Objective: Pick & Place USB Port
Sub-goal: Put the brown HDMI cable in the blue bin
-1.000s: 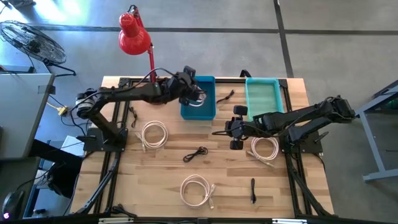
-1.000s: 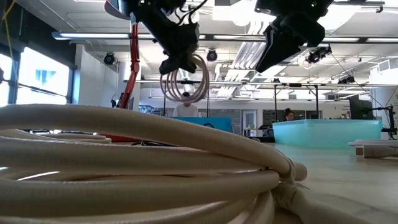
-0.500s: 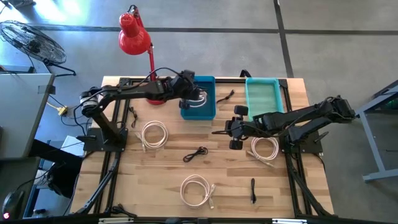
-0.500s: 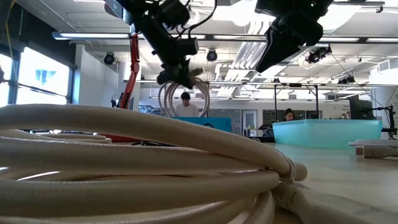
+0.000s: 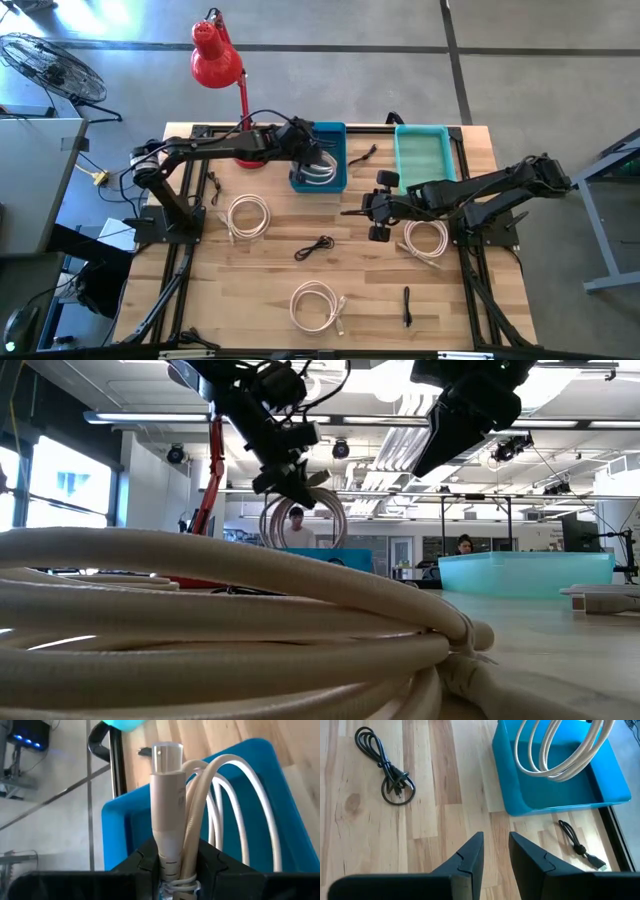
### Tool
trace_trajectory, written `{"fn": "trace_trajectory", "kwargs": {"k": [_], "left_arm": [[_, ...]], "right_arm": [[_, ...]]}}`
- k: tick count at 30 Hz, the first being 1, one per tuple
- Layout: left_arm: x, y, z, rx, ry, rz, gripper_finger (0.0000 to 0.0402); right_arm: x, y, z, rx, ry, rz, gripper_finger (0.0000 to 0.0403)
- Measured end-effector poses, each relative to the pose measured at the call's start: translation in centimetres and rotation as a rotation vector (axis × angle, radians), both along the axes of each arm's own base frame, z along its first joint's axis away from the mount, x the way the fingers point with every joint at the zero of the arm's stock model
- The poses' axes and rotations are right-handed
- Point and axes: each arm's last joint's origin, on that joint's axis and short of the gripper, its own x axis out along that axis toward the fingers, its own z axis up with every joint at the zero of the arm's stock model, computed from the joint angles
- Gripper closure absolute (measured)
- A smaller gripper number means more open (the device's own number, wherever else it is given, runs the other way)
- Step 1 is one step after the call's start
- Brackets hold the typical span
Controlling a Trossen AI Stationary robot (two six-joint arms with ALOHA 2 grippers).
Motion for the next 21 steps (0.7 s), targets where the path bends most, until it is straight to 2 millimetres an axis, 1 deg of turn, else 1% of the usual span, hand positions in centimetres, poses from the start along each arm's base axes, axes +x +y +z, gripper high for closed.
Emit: {"fn": "trace_trajectory", "kwargs": {"k": [7,12,17,21], "left_arm": [[0.4,0.2,-1.1,-0.004,0.037,0.01,0.033],[0.7,0.3,-1.9,-0.023,0.049,-0.005,0.033],[0.8,0.3,-2.1,-0.033,0.053,-0.017,0.033],[0.9,0.3,-2.1,-0.029,0.048,-0.016,0.033]], "right_arm": [[0.0,0.0,-0.1,0.014,0.003,0.01,0.032],[-0.3,0.0,-1.0,0.016,0.025,0.004,0.032],[-0.7,-0.1,-2.4,0.015,0.038,-0.003,0.032],[-0.7,-0.1,-2.8,0.018,0.03,-0.001,0.032]]}}
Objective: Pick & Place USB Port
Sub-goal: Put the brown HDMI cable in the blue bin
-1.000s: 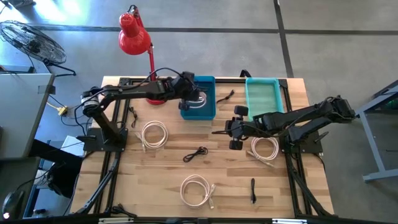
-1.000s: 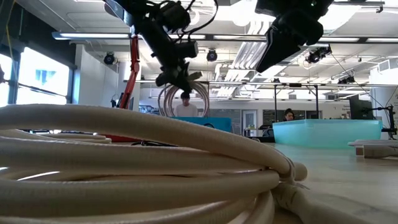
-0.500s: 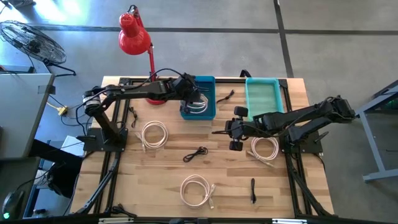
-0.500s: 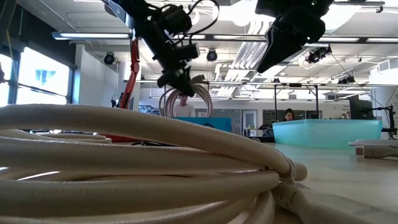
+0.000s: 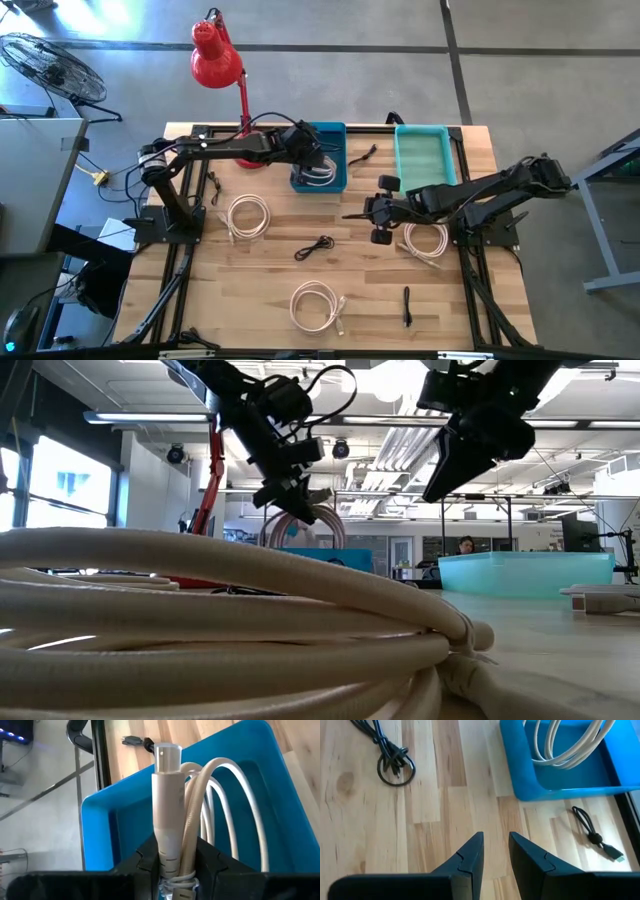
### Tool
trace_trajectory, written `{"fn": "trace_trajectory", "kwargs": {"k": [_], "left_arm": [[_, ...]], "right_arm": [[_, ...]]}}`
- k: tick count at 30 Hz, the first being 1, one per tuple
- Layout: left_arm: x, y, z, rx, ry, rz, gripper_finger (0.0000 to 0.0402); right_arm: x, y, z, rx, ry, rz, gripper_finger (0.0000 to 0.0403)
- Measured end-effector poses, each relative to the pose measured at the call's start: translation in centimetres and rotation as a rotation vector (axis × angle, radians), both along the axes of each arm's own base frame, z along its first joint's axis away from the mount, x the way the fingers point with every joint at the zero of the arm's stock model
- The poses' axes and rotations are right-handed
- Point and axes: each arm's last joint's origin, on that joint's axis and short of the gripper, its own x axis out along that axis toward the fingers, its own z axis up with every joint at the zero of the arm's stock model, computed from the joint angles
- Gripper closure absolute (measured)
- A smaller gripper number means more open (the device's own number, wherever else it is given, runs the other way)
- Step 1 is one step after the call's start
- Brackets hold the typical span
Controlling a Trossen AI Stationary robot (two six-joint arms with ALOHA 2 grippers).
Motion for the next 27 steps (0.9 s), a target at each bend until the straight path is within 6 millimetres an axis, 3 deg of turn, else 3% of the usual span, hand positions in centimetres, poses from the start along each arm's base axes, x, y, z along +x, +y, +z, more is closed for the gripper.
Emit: {"fn": "trace_trajectory", "kwargs": {"k": [16,27], "left_arm": [[0.02,0.02,0.03,0.004,-0.003,0.003,0.0323],[0.13,0.13,0.2,0.029,-0.018,0.021,0.0221]], "right_arm": [[0.14,0.05,0.09,0.005,-0.018,0.002,0.032],[0.16,0.16,0.07,0.037,-0.014,0.026,0.032]]}}
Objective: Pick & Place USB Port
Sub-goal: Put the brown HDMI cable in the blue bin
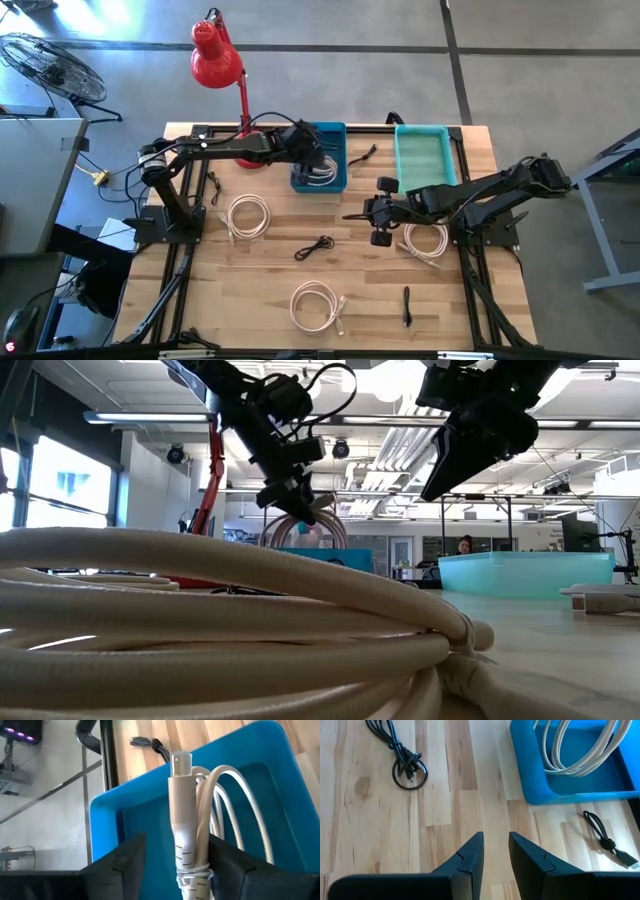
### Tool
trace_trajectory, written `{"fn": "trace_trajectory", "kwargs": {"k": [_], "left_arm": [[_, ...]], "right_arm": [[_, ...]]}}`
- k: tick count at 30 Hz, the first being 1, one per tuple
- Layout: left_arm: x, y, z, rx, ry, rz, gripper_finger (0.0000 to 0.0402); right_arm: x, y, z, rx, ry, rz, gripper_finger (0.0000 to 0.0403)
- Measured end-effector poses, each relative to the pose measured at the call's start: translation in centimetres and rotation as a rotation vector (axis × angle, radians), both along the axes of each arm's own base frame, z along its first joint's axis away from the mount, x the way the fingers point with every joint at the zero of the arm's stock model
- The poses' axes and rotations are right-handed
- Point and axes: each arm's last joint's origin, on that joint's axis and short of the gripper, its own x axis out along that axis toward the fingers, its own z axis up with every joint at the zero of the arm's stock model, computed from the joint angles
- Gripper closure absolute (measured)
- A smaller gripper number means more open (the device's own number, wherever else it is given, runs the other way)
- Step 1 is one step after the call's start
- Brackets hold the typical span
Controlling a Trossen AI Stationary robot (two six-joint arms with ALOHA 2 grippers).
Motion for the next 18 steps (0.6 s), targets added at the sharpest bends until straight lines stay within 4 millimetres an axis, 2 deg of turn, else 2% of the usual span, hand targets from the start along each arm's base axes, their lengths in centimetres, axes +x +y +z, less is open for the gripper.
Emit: {"fn": "trace_trajectory", "kwargs": {"k": [11,15,18], "left_arm": [[0.4,0.1,0.5,0.012,-0.068,-0.018,0.0209],[0.3,0.1,0.5,0.01,-0.049,-0.02,0.0209],[0.3,0.2,1.6,0.067,0.018,-0.015,0.0209]], "right_arm": [[0.0,0.0,0.0,0.0,0.0,0.0,0.032],[0.0,0.0,0.0,0.0,0.0,0.0,0.032],[0.0,0.0,0.0,-0.004,0.003,0.005,0.032]]}}
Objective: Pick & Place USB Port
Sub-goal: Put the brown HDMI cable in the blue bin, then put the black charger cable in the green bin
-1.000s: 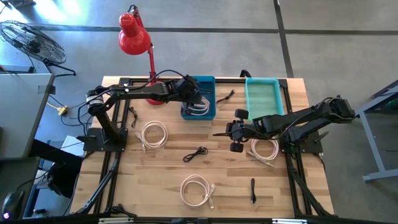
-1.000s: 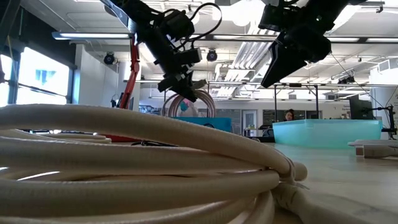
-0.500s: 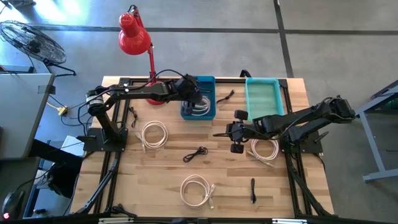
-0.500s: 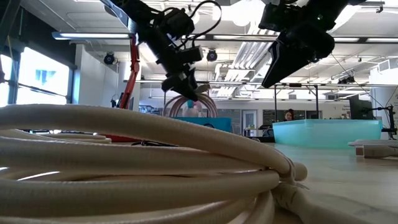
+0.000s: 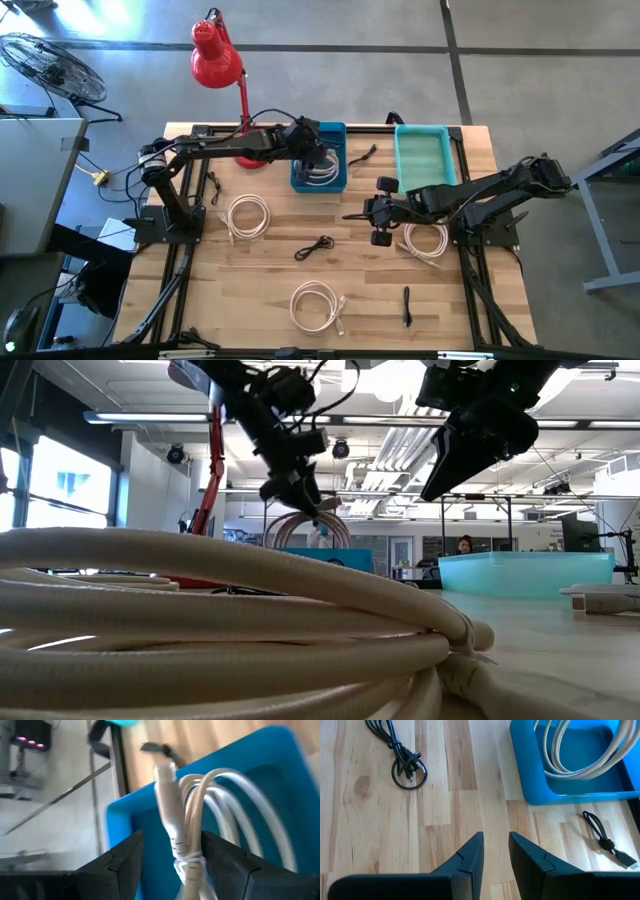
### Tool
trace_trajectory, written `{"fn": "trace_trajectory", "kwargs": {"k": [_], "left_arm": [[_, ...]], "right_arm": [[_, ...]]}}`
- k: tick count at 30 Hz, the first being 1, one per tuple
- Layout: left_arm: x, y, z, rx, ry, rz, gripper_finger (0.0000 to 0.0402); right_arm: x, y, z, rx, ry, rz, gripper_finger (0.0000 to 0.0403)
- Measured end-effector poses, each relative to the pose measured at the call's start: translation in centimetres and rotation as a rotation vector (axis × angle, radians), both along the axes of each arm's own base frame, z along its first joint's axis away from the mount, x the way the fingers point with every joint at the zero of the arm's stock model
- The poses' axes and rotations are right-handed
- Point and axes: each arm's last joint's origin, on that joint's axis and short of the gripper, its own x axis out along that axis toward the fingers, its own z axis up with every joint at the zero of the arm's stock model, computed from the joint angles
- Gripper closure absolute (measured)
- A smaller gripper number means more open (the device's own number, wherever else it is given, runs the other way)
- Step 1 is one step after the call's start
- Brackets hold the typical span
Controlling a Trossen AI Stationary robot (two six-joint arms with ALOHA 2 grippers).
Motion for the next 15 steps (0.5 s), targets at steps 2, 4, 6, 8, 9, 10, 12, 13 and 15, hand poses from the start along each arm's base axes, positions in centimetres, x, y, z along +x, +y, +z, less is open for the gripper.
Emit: {"fn": "trace_trajectory", "kwargs": {"k": [2,4,6,8,9,10,12,13,15], "left_arm": [[0.1,0.1,1.3,0.021,0.016,0.002,0.0209],[0.2,0.2,2.5,0.028,0.004,0.003,0.0209],[0.4,0.3,3.6,0.048,-0.01,0.008,0.0209],[0.6,0.4,4.6,0.061,-0.037,0.011,0.0209],[0.6,0.4,4.9,0.064,-0.049,0.01,0.0209],[0.7,0.4,5.2,0.067,-0.057,0.01,0.0209],[0.7,0.4,5.4,0.069,-0.06,0.01,0.0209],[0.7,0.4,5.3,0.068,-0.058,0.009,0.0209],[0.7,0.3,5.2,0.056,-0.051,-0.001,0.0209]], "right_arm": [[0.0,0.0,0.0,0.0,0.0,0.0,0.032],[0.0,0.0,0.0,0.0,0.0,0.0,0.032],[0.0,0.0,0.0,0.0,0.0,0.0,0.032],[0.0,0.0,0.0,0.0,-0.001,0.0,0.032],[0.0,0.0,0.0,0.0,-0.001,0.0,0.032],[0.0,0.0,0.0,0.0,-0.001,0.0,0.032],[0.0,0.0,0.0,0.0,-0.001,0.0,0.032],[0.0,0.0,0.0,0.0,0.0,0.0,0.032],[0.0,0.0,0.0,0.002,0.0,0.002,0.032]]}}
